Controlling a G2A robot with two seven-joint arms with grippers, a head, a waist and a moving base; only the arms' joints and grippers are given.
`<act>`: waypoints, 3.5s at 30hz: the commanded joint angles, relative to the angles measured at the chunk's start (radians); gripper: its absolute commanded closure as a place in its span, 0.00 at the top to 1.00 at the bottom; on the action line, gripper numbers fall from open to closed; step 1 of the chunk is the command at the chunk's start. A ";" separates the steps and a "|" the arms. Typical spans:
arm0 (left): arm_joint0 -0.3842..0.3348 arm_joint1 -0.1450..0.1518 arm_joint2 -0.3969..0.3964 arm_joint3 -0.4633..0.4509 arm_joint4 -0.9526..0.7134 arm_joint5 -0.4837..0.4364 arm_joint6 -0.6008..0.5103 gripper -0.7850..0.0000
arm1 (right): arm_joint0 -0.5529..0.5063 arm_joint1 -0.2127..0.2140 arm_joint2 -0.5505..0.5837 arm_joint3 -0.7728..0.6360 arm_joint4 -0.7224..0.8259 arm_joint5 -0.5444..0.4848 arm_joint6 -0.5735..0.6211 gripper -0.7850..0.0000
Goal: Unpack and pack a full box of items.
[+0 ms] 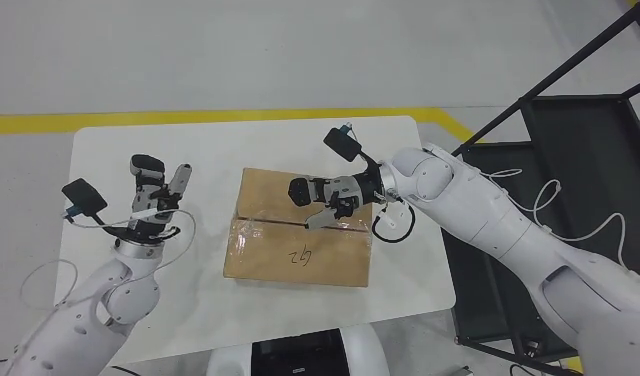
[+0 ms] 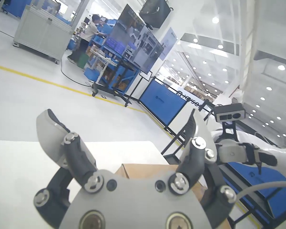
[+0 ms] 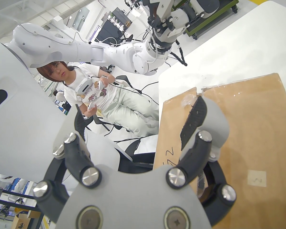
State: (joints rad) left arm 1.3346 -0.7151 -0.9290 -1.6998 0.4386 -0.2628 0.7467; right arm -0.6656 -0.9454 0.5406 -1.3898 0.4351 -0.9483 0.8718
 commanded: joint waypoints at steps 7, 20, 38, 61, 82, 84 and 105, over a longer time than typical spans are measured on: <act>-0.012 -0.038 0.005 0.059 0.032 -0.004 -0.008 1.00 | -0.039 -0.001 0.001 -0.022 0.095 0.070 -0.026 1.00; -0.010 -0.078 -0.033 0.109 0.094 -0.045 -0.014 1.00 | -0.148 0.042 0.075 -0.097 0.183 0.453 0.078 1.00; -0.029 -0.141 -0.043 0.181 0.173 -0.082 -0.006 1.00 | -0.230 0.001 0.089 -0.055 0.189 0.482 0.046 1.00; -0.053 -0.225 -0.055 0.228 0.293 0.005 0.076 1.00 | -0.385 0.052 0.254 -0.034 0.180 0.535 0.215 1.00; 0.016 -0.253 -0.157 0.204 0.339 -0.040 0.049 1.00 | -0.433 0.045 0.329 -0.032 0.164 0.496 0.206 1.00; 0.023 -0.255 -0.167 0.200 0.344 -0.045 0.047 1.00 | -0.410 0.030 0.306 -0.034 0.175 0.492 0.203 1.00; 0.102 -0.274 -0.280 0.179 0.368 -0.085 0.031 1.00 | -0.156 -0.182 0.046 0.206 0.242 0.435 0.158 1.00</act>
State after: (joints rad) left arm 1.4330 -0.9879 -1.2051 -1.5194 0.8060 -0.3461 0.7785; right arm -0.8317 -1.1183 0.5904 -1.1876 0.6712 -0.5094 1.0314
